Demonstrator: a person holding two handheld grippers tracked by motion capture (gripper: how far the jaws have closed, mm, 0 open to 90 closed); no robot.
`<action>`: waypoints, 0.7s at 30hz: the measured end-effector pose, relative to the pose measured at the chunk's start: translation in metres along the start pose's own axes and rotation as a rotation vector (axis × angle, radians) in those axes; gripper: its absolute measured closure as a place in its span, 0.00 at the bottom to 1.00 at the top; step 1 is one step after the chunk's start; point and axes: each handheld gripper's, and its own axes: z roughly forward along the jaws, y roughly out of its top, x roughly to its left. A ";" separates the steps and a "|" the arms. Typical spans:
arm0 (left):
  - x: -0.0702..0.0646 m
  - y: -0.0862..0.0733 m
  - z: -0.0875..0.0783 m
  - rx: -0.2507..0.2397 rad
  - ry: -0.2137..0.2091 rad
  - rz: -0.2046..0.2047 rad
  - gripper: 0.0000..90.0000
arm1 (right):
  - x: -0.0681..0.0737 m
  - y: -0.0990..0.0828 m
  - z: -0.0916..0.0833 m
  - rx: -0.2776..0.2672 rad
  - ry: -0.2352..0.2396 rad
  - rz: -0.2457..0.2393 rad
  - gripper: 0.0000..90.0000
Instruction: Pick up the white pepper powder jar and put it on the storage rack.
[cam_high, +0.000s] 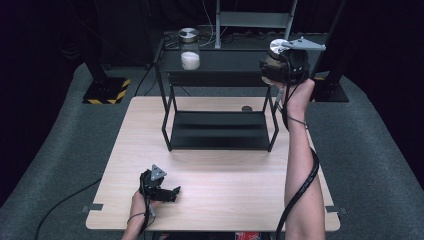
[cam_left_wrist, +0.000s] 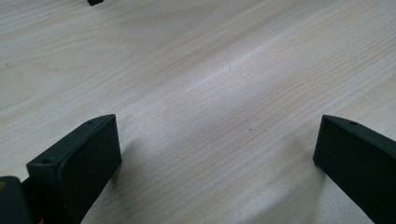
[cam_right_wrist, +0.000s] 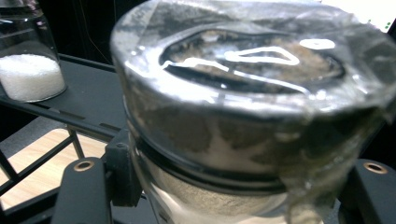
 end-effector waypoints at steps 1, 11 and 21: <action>0.000 0.000 0.000 0.000 0.000 0.000 0.00 | 0.000 0.001 0.001 0.001 -0.001 -0.001 0.34; 0.000 0.000 0.000 0.000 0.000 -0.001 0.00 | -0.001 0.013 0.009 0.014 -0.017 0.003 0.34; 0.000 0.000 0.000 -0.001 0.000 -0.002 0.00 | -0.001 0.021 0.017 0.029 -0.027 0.000 0.34</action>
